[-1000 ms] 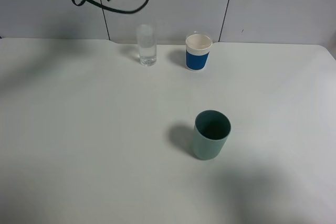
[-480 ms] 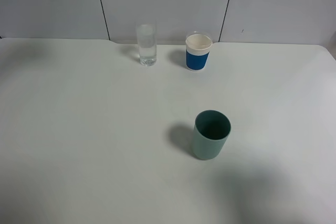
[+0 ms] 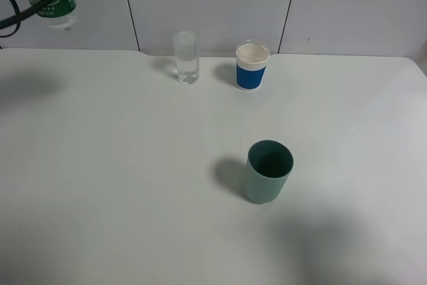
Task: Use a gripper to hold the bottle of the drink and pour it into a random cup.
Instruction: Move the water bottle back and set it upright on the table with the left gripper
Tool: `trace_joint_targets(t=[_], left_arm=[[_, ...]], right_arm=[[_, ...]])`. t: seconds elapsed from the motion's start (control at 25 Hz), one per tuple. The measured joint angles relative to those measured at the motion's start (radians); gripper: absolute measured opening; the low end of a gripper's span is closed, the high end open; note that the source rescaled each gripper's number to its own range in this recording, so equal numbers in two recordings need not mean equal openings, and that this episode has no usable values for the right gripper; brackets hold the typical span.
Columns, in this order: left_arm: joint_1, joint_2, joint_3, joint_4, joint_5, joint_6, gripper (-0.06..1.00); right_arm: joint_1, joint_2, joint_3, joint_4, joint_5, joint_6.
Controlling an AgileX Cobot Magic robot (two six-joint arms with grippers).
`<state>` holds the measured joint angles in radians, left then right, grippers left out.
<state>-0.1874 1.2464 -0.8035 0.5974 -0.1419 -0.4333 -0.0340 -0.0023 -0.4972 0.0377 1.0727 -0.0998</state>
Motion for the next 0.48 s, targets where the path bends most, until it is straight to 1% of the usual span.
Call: trace_joint_targets(t=[0.12,0.24,0.48], left_arm=[[0.0,-0.001,0.064,-0.062,-0.055,0.015,0.03],[0.0,-0.002,0.124,-0.105,-0.135,0.022,0.03],[0.0,-0.001,0.235,-0.124,-0.307,0.031,0.03]], right_arm=[[0.0,0.0,0.0,0.0,0.0,0.0],[0.0,0.0,0.0,0.0,0.0,0.0],[0.0,0.0,0.0,0.0,0.0,0.0]])
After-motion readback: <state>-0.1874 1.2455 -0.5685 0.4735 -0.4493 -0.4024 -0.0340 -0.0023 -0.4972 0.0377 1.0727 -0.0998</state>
